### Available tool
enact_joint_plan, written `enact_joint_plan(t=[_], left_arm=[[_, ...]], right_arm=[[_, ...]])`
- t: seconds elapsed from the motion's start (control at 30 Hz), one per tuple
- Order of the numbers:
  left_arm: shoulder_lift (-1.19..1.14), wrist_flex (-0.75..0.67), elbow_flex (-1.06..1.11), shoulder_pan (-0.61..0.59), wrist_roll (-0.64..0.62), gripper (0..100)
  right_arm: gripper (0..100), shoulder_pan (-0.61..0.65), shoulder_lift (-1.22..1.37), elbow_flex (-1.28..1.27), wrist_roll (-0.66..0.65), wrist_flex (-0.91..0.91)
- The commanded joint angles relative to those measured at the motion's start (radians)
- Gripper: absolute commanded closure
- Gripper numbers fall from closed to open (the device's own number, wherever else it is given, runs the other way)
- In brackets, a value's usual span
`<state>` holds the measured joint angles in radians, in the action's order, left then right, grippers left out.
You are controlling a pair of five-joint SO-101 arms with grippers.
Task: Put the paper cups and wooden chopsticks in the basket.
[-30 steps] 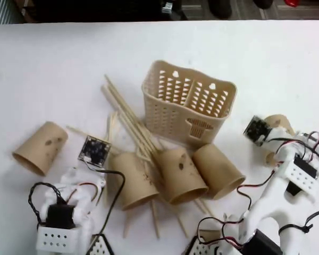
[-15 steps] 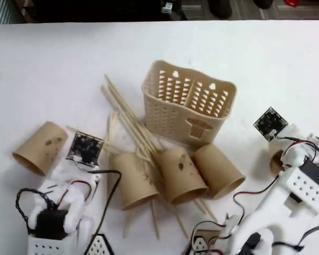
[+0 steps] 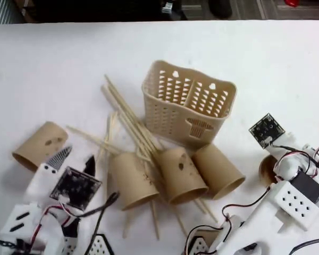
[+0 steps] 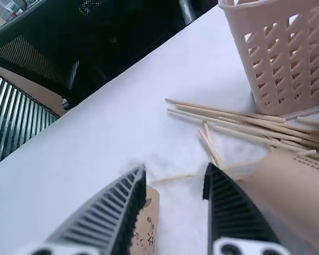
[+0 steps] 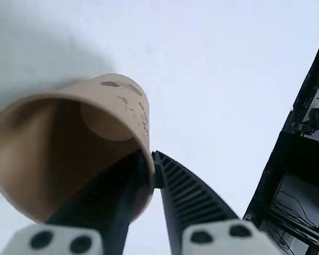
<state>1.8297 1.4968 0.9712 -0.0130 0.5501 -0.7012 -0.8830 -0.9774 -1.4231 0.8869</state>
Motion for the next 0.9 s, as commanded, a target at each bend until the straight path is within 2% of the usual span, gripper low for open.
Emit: enact_joint_plan(t=[0.0,0.23,0.4,0.63,0.73,0.87], left_arm=[[-0.053,0.083,-0.098,0.001,0.083,82],[-0.44,0.235,-0.307,0.012,0.106,81],[-0.684,0.282,-0.362,0.171,0.054,81],[-0.734,0.259,-0.359,0.403,-0.161,66],[-0.734,0.233,-0.319,0.504,-0.196,65],[-0.734,0.126,-0.193,0.576,-0.224,65]], right_arm=[[98.1,-0.001,-0.021,0.006,0.009,0.012],[98.1,0.001,-0.021,-0.009,0.009,0.013],[98.1,-0.001,-0.021,-0.009,0.009,0.013],[98.1,-0.007,-0.021,-0.009,0.009,0.015],[98.1,-0.007,-0.019,-0.011,0.009,0.015],[98.1,-0.007,-0.019,-0.015,0.009,0.016]])
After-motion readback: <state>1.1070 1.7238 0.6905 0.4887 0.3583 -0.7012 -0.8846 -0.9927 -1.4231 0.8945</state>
